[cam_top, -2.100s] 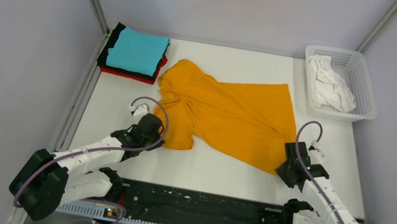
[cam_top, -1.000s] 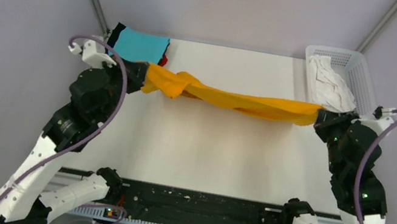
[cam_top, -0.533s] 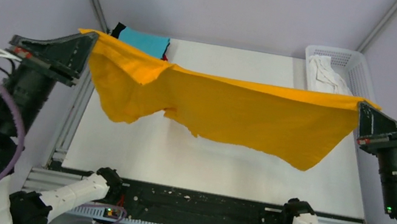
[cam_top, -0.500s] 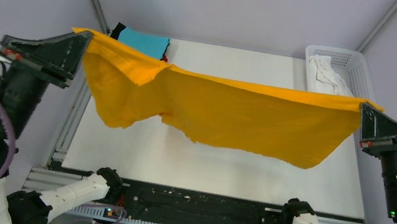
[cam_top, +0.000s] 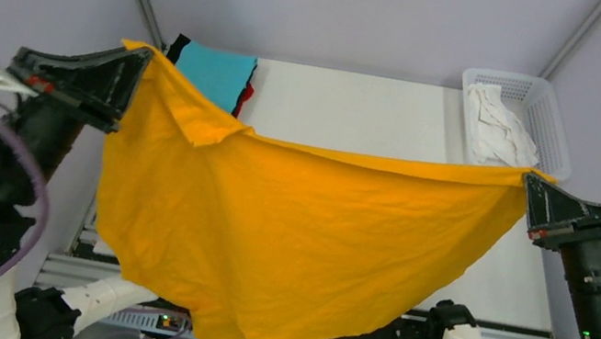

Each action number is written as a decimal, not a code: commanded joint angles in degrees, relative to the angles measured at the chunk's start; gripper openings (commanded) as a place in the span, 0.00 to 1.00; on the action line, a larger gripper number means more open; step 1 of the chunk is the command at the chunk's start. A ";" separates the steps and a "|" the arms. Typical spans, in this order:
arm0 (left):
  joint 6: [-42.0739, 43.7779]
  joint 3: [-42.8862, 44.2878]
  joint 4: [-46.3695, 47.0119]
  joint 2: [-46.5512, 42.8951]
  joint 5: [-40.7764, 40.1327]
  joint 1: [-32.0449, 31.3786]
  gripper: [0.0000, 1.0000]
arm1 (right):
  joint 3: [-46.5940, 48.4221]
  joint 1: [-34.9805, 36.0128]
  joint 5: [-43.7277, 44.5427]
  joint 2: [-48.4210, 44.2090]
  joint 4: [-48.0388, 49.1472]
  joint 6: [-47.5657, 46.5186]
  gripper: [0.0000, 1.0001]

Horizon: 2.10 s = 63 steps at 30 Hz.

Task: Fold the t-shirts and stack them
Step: Flatten out the tshirt

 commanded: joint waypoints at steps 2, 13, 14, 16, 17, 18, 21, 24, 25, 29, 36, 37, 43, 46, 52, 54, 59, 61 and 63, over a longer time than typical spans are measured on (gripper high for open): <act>3.45 -13.66 6.75 3.36 -14.62 0.20 0.00 | -8.94 -0.41 7.62 -1.13 2.32 0.00 0.00; -1.52 -38.56 22.02 20.91 -26.56 6.01 0.00 | -39.90 -0.46 21.45 3.55 19.03 2.27 0.00; -2.18 -38.46 22.50 23.52 -26.38 6.73 0.00 | -41.97 -0.45 22.00 4.73 21.00 2.41 0.00; -2.88 -38.07 23.79 29.03 -23.40 8.14 0.00 | -45.46 -0.41 22.95 7.36 24.86 2.43 0.00; -3.53 -37.57 23.82 31.72 -20.80 8.88 0.00 | -46.78 -0.46 23.61 8.85 26.80 2.44 0.00; -4.29 -36.76 23.84 35.30 -17.61 9.49 0.00 | -47.87 -0.50 23.97 10.50 28.53 2.26 0.00; -5.40 -33.71 23.70 43.18 -14.10 10.74 0.00 | -49.27 -0.85 25.18 15.43 32.47 2.11 0.00; -6.08 -28.71 22.36 50.07 -13.15 12.15 0.00 | -49.43 -1.83 25.17 20.39 36.48 1.11 0.00; -6.45 -27.16 21.62 52.01 -12.53 12.73 0.00 | -49.29 -2.33 24.95 22.03 37.63 0.85 0.00; -6.41 -23.49 22.26 57.41 -11.67 13.81 0.00 | -48.63 -4.85 23.66 28.30 41.76 0.05 0.00; -5.59 -17.88 22.65 64.33 -9.77 15.82 0.00 | -43.67 -6.89 23.02 40.77 45.98 -2.02 0.00; -5.22 -16.85 22.70 65.40 -9.12 16.16 0.00 | -42.70 -7.04 22.89 42.44 46.35 -2.21 0.00; -2.03 -8.27 23.57 76.11 -1.73 18.42 0.13 | -36.77 -8.18 23.28 53.00 47.24 -2.85 0.01; -1.08 0.58 19.77 83.06 -1.68 19.03 0.34 | -31.85 -9.58 22.12 59.49 46.85 -2.68 0.08; -1.02 11.71 12.51 86.36 -1.80 19.59 0.84 | -14.21 -10.27 19.94 69.80 33.21 -7.58 0.72; -2.77 6.99 14.47 82.47 -0.10 19.59 0.92 | -14.68 -9.78 19.40 68.20 32.00 -7.71 0.90; -9.89 -12.73 23.79 71.48 11.25 19.51 0.98 | -26.75 -6.61 14.39 58.39 35.10 -6.39 0.97; -13.36 -20.20 28.04 67.82 15.25 19.34 0.99 | -33.16 -4.63 10.77 54.13 39.12 -5.97 0.99; -16.74 -25.72 31.16 66.14 17.42 19.05 0.99 | -38.92 -2.47 6.37 50.78 42.52 -6.47 0.99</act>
